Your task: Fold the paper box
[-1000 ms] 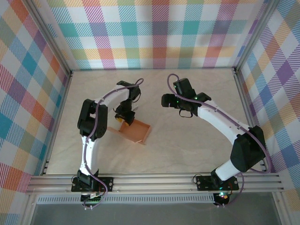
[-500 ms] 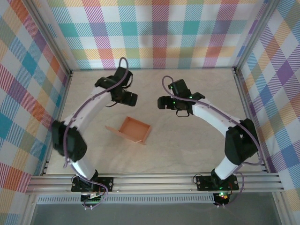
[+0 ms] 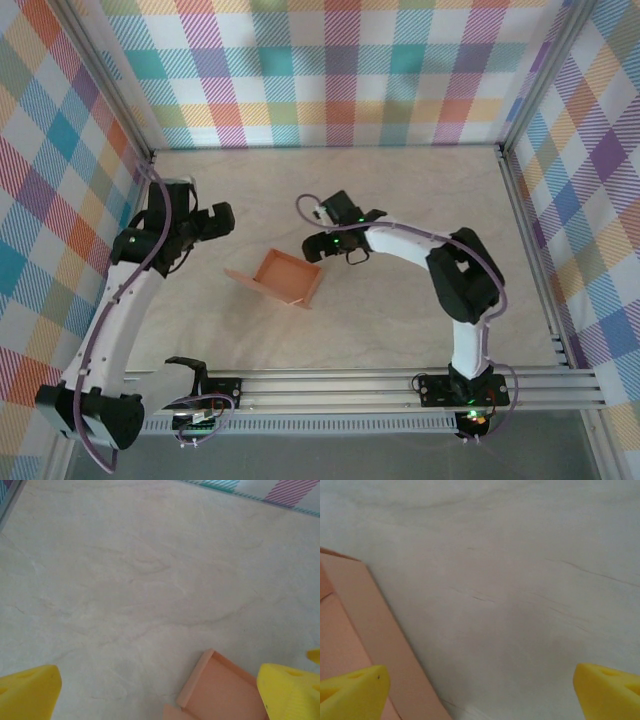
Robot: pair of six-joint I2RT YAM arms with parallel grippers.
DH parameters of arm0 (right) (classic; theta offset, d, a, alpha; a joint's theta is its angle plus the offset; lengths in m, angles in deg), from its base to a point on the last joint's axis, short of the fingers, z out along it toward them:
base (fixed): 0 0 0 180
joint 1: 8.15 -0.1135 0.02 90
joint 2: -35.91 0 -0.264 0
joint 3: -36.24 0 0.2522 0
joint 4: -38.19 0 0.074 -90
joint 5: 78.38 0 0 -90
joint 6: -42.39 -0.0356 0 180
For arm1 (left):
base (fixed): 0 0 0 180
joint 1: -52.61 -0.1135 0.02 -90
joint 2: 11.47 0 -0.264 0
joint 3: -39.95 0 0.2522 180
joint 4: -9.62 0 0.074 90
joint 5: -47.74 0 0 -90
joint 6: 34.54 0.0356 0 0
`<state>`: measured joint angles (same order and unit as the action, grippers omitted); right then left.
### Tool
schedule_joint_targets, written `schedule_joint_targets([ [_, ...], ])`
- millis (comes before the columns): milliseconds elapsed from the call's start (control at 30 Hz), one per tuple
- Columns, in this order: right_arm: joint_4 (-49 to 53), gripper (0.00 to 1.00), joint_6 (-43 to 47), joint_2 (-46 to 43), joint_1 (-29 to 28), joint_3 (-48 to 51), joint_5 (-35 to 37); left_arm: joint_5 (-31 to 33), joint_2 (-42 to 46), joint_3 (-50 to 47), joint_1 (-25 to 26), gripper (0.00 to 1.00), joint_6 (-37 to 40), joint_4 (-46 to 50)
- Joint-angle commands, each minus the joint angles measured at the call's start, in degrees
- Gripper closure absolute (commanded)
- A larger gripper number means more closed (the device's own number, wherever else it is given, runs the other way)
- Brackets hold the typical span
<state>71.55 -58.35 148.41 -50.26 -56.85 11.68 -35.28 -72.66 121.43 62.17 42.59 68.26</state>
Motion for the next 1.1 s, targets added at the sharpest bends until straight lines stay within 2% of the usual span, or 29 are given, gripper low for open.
schedule_joint_targets([
  [0, 1.18, 0.05, 4.79, 3.59, -3.62, -6.3, 2.9, -1.61, 1.18, -2.6, -1.03, 0.0, -1.55, 1.46],
  [267, 2.56, 0.05, 2.74, 9.5, -5.51, -12.46, 3.4, -3.2, 0.08, -3.72, -1.56, 0.0, -1.45, 1.14],
  [533, 9.99, 0.07, -6.2, 11.52, -3.33, -15.18, 16.42, -7.2, -2.47, -4.77, -1.56, 0.0, -1.44, -0.77],
  [767, 11.14, 0.09, -16.61, 6.33, 2.26, -8.91, 15.76, -14.41, -6.85, -5.74, -1.46, 0.0, -1.19, -3.95],
  [933, 11.34, 0.1, -21.24, 1.22, 5.68, -2.85, 17.75, -13.73, -7.95, -6.73, -1.48, 0.0, -4.04, -7.43],
  [1067, 7.23, 0.1, -21.09, -3.78, 7.64, 2.76, 15.43, -12.4, -8.55, -7.6, -1.37, 0.0, -5.88, -9.49],
])
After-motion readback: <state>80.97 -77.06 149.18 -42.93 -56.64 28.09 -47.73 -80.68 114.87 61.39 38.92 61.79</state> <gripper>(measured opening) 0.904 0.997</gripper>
